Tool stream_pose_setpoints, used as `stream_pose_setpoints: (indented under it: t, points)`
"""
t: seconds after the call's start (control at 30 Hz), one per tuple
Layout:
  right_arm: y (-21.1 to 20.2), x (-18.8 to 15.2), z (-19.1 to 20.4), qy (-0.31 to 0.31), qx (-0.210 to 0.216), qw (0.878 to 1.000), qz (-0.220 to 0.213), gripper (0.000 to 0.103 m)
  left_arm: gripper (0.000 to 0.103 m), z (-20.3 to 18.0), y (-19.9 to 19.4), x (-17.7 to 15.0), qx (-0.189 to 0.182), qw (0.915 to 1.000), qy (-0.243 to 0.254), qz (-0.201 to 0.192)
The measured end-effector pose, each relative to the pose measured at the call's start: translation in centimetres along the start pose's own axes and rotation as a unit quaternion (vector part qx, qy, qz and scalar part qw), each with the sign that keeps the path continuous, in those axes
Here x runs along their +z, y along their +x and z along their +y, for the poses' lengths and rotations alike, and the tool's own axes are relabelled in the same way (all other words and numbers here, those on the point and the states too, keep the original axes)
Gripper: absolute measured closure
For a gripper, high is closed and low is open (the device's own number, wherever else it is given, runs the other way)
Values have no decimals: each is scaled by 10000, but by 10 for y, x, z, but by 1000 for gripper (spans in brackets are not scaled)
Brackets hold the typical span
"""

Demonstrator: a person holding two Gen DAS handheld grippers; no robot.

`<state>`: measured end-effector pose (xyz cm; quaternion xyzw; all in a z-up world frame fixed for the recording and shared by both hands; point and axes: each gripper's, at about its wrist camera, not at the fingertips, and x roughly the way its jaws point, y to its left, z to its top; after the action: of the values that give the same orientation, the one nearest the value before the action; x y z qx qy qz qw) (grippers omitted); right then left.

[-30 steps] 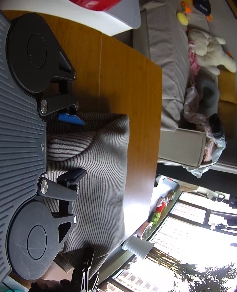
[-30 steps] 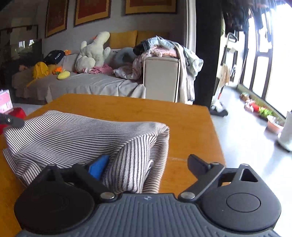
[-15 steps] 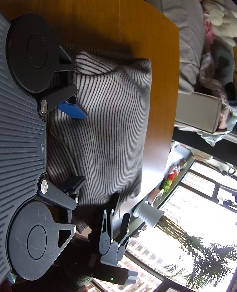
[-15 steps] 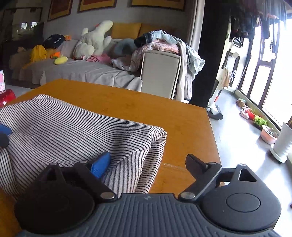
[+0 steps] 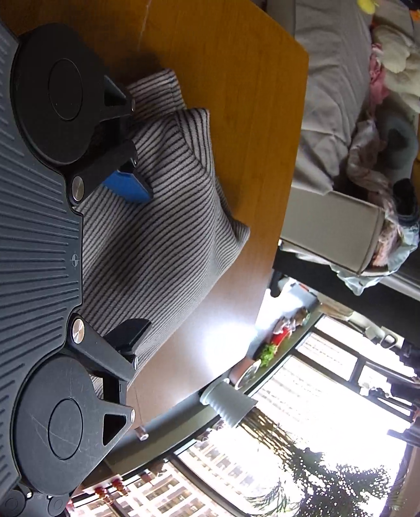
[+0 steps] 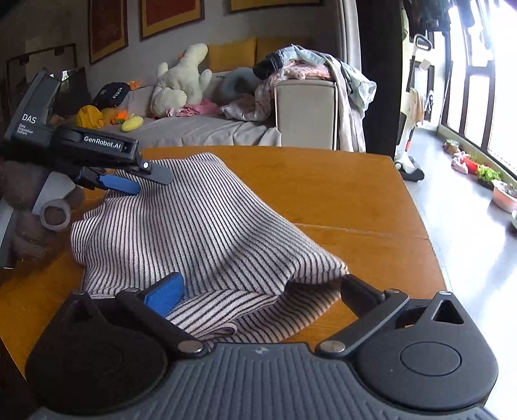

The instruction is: Fold clothes

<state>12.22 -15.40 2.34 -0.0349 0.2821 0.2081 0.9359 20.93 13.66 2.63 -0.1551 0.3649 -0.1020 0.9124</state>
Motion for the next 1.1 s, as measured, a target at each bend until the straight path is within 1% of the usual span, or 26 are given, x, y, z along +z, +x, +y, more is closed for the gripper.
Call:
stream_pose_setpoints:
  t: [0.07, 0.1, 0.13, 0.2, 0.27, 0.3, 0.33, 0.37, 0.4, 0.43, 0.5, 0.6, 0.67, 0.77, 0.87, 0.93, 0.97, 1.03, 1.07, 1.1]
  points:
    - [-2, 8, -5, -76, -236, 9995, -169, 0, 16, -13, -11, -6, 204, 9996, 206, -40]
    - [-3, 12, -8, -115, -364, 9990, -253, 0, 14, -19, -19, -11, 193, 9994, 278, -63]
    - [-4, 16, -10, -155, -492, 9981, -336, 0, 12, -24, -28, -17, 91, 9994, 321, -82]
    - [8, 23, -15, -239, -779, 9962, -297, 0, 9, -34, -45, -30, -258, 9992, 309, -59]
    - [27, 23, -17, -453, -1112, 9928, 10, 0, 9, -43, -58, -44, -581, 9979, 292, -8]
    - [37, 21, -16, -595, -1281, 9898, 170, 0, 12, -47, -60, -50, -598, 9976, 346, 58]
    - [45, 18, -14, -717, -1335, 9881, 271, 0, 15, -51, -60, -57, -574, 9973, 422, 149]
    - [45, 17, -11, -778, -1358, 9873, 268, 0, 25, -53, -59, -63, -539, 9970, 503, 232]
    - [44, 16, -9, -826, -1381, 9867, 243, 0, 33, -55, -57, -68, -494, 9966, 588, 308]
    - [43, 16, -6, -874, -1403, 9860, 219, 0, 34, -56, -55, -72, -448, 9960, 673, 385]
    - [39, 12, -3, -894, -1448, 9853, 179, 0, 40, -53, -49, -76, -339, 9953, 822, 383]
    - [29, 6, 5, -924, -1280, 9873, 169, 0, 43, -46, -40, -68, -329, 9961, 749, 316]
    - [22, 2, 11, -944, -1158, 9886, 165, 0, 46, -45, -33, -61, -236, 9961, 813, 241]
    - [12, -4, 20, -974, -974, 9903, 158, 0, 46, -43, -20, -52, -104, 9956, 925, 107]
    - [7, -9, 29, -896, -843, 9923, 143, 0, 45, -41, -11, -41, -51, 9960, 894, 49]
    - [8, -8, 26, -672, -778, 9945, 210, 0, 45, -40, -8, -38, -46, 9959, 898, 39]
    - [9, -7, 20, -469, -678, 9962, 292, 0, 44, -39, -7, -37, -48, 9959, 908, 33]
    - [16, -5, -4, 230, -286, 9976, 592, 0, 44, -38, -9, -38, -58, 9959, 906, 24]
    - [17, -5, -14, 461, -133, 9971, 598, 0, 44, -37, -11, -39, -40, 9960, 896, 19]
    - [18, -5, -16, 412, -86, 9971, 631, 0, 42, -38, -14, -40, 3, 9960, 890, 17]
